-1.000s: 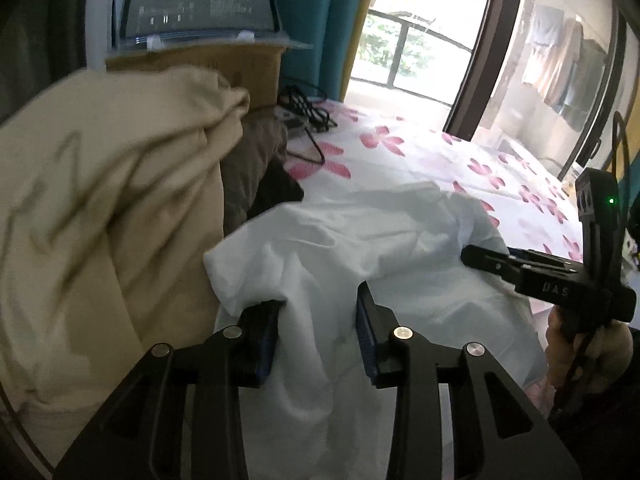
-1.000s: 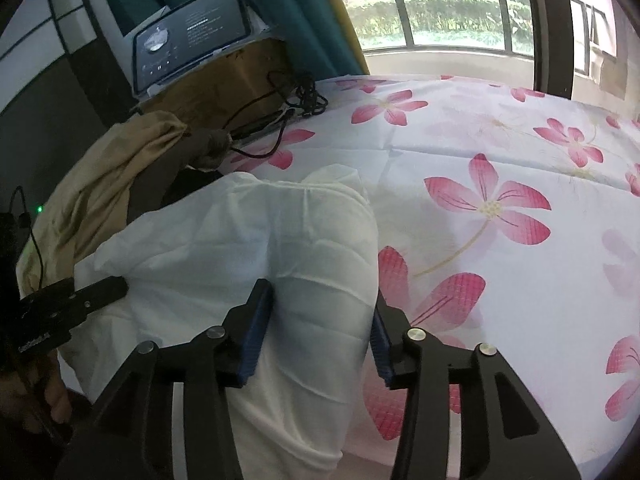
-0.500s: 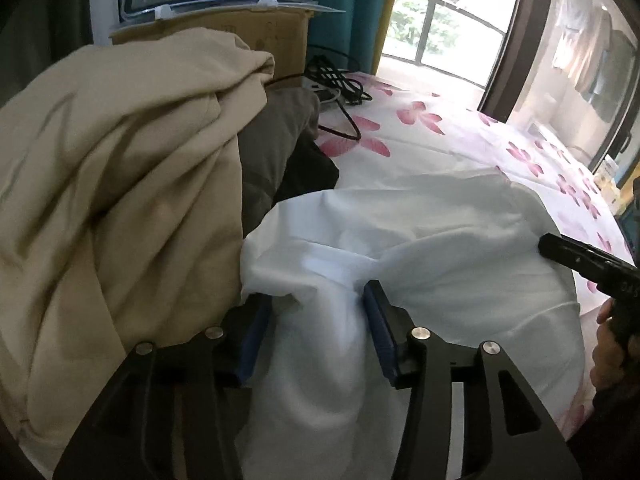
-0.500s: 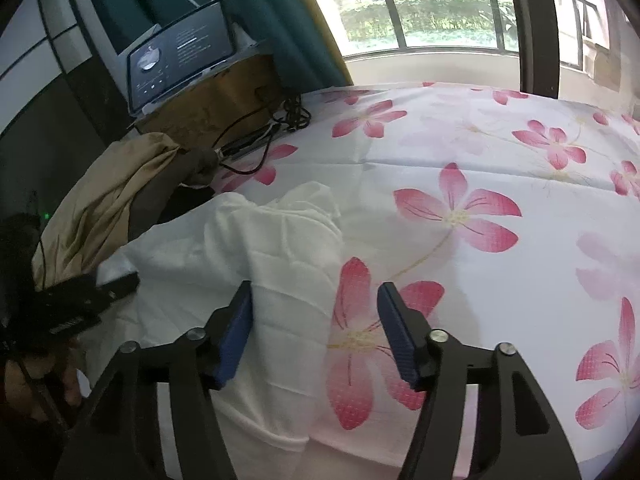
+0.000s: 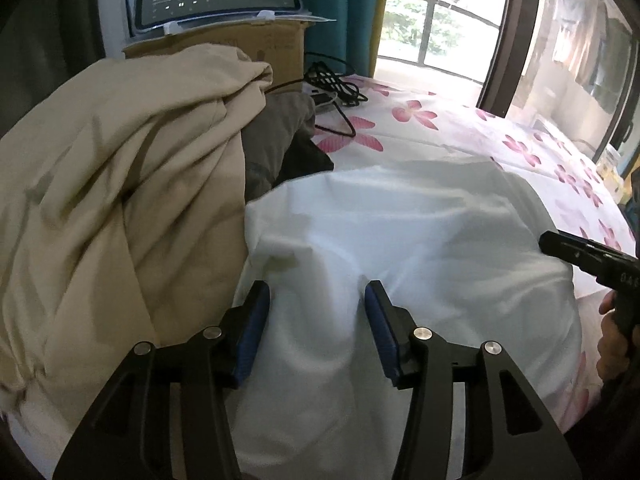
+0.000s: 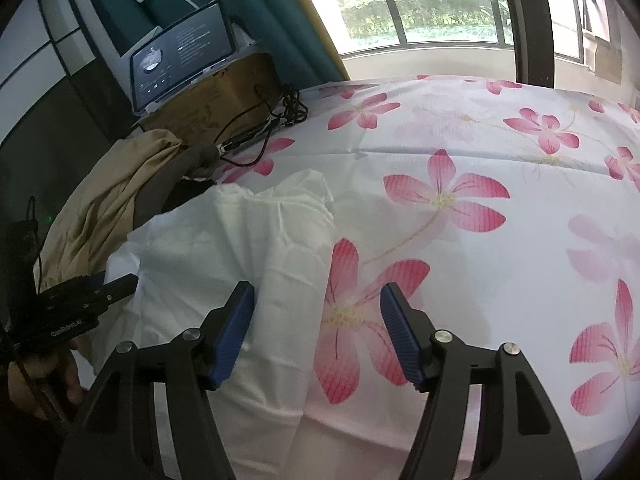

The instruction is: Fold large clothes

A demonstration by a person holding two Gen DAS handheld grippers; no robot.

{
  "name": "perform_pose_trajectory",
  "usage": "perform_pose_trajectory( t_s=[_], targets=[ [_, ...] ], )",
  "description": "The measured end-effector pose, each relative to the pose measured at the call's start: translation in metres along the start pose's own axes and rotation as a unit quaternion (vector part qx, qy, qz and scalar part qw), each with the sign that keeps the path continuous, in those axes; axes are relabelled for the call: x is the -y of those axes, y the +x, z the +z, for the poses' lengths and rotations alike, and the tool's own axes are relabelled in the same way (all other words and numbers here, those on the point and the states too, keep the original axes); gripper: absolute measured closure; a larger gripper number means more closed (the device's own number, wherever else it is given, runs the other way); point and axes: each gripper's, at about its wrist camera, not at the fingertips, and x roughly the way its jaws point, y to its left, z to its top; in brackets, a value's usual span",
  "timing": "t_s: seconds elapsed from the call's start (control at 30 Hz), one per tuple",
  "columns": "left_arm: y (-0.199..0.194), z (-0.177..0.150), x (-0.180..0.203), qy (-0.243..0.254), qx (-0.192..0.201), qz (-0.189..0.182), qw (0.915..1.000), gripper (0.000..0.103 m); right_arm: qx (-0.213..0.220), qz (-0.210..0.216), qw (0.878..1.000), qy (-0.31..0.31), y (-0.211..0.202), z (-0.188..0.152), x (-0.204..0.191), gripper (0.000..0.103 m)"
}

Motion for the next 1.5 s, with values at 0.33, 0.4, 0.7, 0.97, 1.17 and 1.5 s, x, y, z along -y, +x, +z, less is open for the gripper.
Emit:
perform_pose_trajectory(
  t_s=[0.33, 0.4, 0.7, 0.97, 1.17, 1.5],
  targets=[
    [-0.007, -0.039, 0.0, -0.017, -0.009, 0.011, 0.9998, 0.051, -0.011, 0.002, 1.0, -0.024, -0.016, -0.036, -0.003, 0.038],
    [-0.009, -0.044, 0.0, -0.014, -0.007, 0.013, 0.9998, 0.051, -0.011, 0.001, 1.0, -0.027, -0.02, -0.042, -0.002, 0.038],
    [-0.052, -0.049, 0.004, -0.023, 0.06, 0.041, 0.9971, 0.051, 0.003, 0.002, 0.999, -0.035, -0.041, -0.06, -0.002, 0.038],
    [-0.079, -0.048, 0.024, -0.036, 0.102, 0.053, 0.9927, 0.051, 0.001, 0.017, 1.0, -0.02, -0.055, -0.076, 0.015, 0.038],
    [-0.08, -0.05, 0.054, -0.016, 0.094, 0.022, 0.9952, 0.051, 0.016, 0.033, 0.999, -0.009, -0.071, -0.086, 0.029, 0.02],
    [-0.074, -0.048, 0.099, 0.006, 0.1, -0.026, 0.9947, 0.051, 0.05, -0.001, 0.999, 0.008, -0.1, -0.091, 0.058, 0.018]
  ],
)
